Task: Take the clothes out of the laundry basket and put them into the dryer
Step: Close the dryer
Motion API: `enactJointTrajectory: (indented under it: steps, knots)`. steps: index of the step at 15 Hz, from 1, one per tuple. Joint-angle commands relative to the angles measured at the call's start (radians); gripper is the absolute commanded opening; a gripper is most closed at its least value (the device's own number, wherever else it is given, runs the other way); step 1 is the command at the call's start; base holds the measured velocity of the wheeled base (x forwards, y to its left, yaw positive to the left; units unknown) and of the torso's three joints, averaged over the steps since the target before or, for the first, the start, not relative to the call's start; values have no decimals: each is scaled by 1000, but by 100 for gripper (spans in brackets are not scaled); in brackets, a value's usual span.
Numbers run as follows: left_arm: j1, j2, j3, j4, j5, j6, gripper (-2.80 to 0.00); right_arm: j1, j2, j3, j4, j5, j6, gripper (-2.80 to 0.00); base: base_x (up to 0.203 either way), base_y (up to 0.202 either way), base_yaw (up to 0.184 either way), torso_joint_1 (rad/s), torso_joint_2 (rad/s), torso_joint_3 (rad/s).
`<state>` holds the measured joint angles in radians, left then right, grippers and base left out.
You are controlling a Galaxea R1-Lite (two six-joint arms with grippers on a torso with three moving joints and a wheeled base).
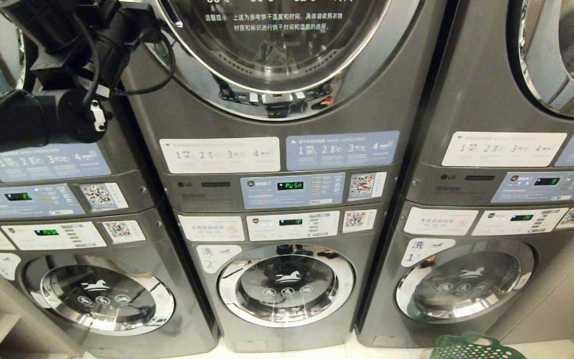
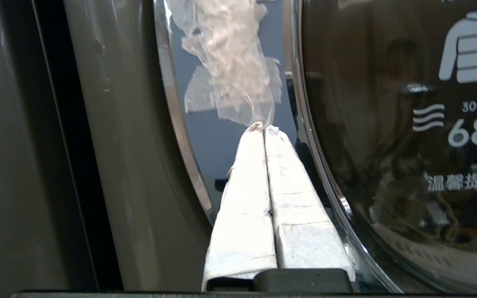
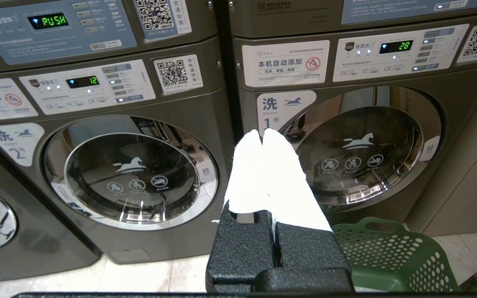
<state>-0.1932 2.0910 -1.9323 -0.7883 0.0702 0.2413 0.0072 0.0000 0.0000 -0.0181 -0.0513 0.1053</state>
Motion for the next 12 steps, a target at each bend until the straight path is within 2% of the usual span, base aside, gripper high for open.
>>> enactJointTrajectory:
  steps: [1, 12]
  knots:
    - [0, 35, 1, 3, 0, 1, -280, 0, 0, 0, 0, 1, 1, -280, 0, 0, 0, 0, 0, 0]
    - [8, 98, 1, 11, 0, 0, -280, 0, 0, 2, -2, 1, 4, -280, 0, 0, 0, 0, 0, 0]
